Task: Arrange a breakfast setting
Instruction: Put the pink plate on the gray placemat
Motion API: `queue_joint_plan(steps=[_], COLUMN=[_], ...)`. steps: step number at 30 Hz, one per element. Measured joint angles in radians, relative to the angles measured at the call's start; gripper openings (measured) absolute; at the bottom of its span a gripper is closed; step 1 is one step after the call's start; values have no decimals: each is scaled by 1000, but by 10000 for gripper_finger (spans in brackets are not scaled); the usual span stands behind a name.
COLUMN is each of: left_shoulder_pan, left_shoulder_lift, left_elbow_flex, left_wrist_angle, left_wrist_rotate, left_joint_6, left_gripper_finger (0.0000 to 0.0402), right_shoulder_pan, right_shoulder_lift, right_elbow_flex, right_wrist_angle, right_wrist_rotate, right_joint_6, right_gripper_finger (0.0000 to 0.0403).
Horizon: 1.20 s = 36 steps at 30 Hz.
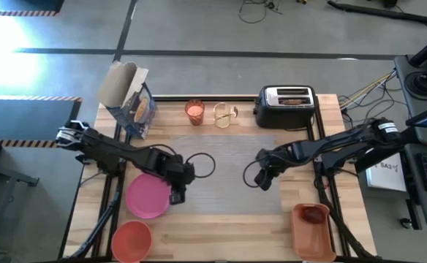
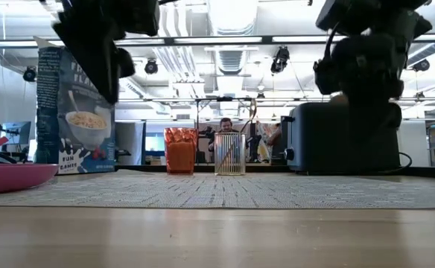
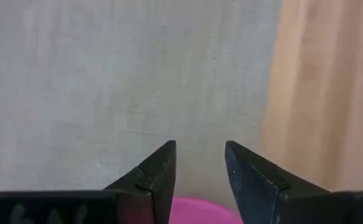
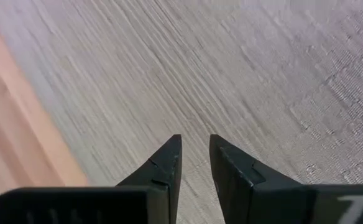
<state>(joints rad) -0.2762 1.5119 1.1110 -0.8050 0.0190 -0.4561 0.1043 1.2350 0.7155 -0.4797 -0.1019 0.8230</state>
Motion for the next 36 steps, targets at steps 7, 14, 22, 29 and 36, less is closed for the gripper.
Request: queue_joint_plan(steps=[7, 14, 22, 29, 36], left_shoulder_pan=[-88, -149, -171, -220, -243], left_shoulder_lift=[-3, 7, 55, 98, 195], left_elbow_flex=[-1, -2, -22, -23, -23], left_wrist_angle=[-59, -123, -156, -148, -140], left_wrist_rotate=[108, 121, 89, 93, 60], left_joint_6=[-232, -408, -704, -813, -845], left_gripper_finger=[123, 123, 123, 123, 123], right_shoulder_pan=[0, 0, 5, 9, 9], right_shoulder_lift=[-10, 11, 12, 24, 32], right_elbow_flex=[0, 0, 0, 0, 0], right_wrist_angle=[74, 145, 139, 140, 140], right_wrist_rotate=[23, 21, 18, 16, 16], right_joint_6=[-34, -107, -148, -194, -198], right_gripper_finger=[90, 120, 139, 137, 137])
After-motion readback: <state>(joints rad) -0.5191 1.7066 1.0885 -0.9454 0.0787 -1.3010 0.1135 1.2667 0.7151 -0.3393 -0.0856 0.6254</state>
